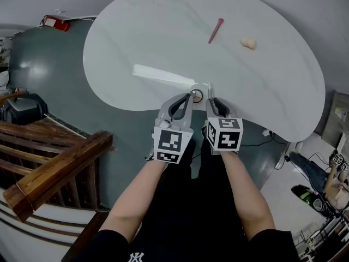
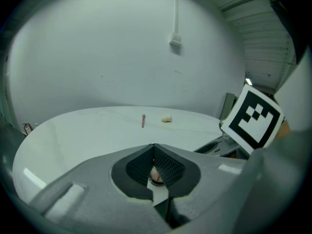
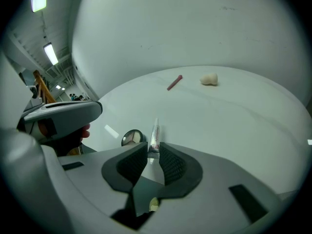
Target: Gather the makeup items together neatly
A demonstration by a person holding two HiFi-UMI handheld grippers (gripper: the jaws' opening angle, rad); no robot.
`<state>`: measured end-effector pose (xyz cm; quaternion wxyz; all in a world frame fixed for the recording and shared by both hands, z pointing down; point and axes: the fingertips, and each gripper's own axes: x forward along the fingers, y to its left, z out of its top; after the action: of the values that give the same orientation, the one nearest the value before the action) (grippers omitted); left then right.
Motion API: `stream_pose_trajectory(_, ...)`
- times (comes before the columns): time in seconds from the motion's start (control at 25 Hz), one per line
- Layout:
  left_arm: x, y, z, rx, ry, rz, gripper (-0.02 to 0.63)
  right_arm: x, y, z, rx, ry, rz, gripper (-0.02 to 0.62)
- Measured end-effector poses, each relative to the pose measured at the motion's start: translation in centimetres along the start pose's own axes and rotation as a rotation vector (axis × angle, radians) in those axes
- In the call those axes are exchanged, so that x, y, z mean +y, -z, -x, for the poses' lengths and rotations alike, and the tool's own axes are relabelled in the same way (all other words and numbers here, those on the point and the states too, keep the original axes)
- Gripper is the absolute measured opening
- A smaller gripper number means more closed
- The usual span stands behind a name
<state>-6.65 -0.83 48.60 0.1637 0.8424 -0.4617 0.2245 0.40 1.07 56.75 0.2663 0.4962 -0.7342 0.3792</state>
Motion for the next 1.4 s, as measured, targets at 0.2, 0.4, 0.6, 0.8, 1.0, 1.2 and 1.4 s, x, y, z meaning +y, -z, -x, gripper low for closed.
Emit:
stream_pose_trajectory(0.2,0.1,0.4,0.3,0.002,-0.002,0.005,0.009,0.3,0.8,-0.5,0.012,-0.004,-0.018,0.084)
stream_pose_trajectory(0.4,0.1,0.3,0.1,0.002,0.000,0.017,0.009,0.4,1.1,-1.0,0.022,-0.024,-0.037,0.089)
stream_pose_trajectory(0.6,-0.1,0.1,-0.2,0.001,0.009,0.020,0.009,0.7,1.1,-0.9,0.025,-0.043,-0.037,0.106)
stream_pose_trajectory(0.8,-0.7,-0.1,-0.7,0.003,0.019,0.023,0.009,0.6,0.6,-0.2,0.018,-0.051,-0.041,0.127)
stream_pose_trajectory(1.0,-1.4,-0.9,-1.2,-0.002,0.033,0.023,0.009,0.0,-1.0,1.2,-0.028,-0.040,-0.025,0.106)
stream_pose_trajectory(1.2,-2.9,-2.7,-2.2,-0.016,0.053,0.015,0.009,-1.2,-3.3,2.8,-0.084,-0.022,0.012,0.058)
stream_pose_trajectory(1.4,-3.7,-4.5,-3.4,-0.028,0.061,0.021,0.009,-2.4,-5.6,3.9,-0.126,-0.008,0.068,0.034)
